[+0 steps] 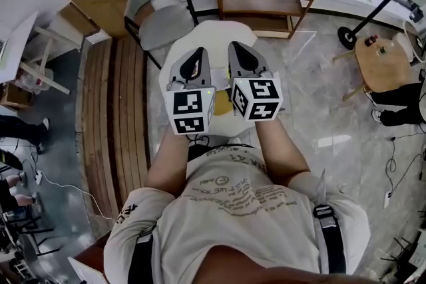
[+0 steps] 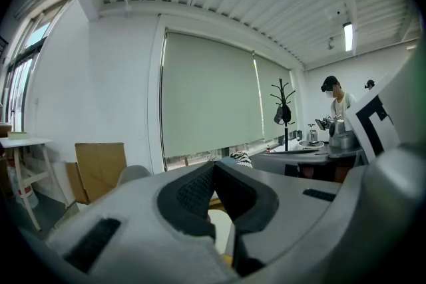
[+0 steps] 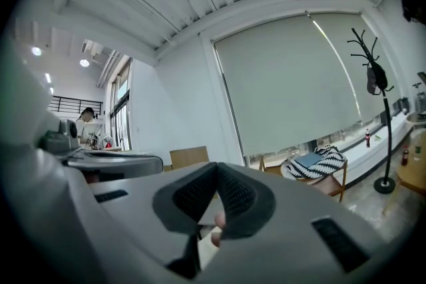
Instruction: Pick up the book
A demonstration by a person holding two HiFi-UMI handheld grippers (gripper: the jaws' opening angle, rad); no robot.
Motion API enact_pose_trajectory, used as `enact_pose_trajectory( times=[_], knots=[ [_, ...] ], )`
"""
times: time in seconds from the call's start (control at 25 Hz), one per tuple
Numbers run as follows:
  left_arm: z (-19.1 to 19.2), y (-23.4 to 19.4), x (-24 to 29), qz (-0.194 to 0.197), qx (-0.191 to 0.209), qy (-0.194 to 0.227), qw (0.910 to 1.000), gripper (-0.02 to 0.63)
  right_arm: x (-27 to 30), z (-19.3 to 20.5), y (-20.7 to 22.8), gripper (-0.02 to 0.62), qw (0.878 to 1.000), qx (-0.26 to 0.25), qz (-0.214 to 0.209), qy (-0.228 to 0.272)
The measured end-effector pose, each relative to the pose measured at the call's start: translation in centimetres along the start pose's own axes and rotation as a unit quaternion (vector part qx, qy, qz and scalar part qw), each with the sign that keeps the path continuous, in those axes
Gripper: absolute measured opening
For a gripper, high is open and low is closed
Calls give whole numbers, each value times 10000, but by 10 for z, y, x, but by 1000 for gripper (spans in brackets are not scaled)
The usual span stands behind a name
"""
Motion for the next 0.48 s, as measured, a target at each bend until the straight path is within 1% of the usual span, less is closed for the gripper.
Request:
enact_pose_trajectory(
  times=[0.2, 0.32, 0.48],
  knots=[
    [7, -1, 24, 130, -125, -163, 9997, 14, 12, 4, 12, 26, 9999, 34, 99, -67],
    [14, -6, 35, 329, -127, -236, 9991, 14, 21, 8, 13, 26, 9996, 28, 266, -123],
    [35, -16, 50, 662, -216, -368, 9969, 14, 34, 28, 12, 26, 9980, 42, 560, -305]
  ],
)
Point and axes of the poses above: the fingertips, and each gripper's own axes: x forward along the fingers, y to its right, z out of its underside, the point moved 7 cm from there along -x, backward along the fingers, and after that the axes turned 9 degrees about -z, right-handed, at the moved point
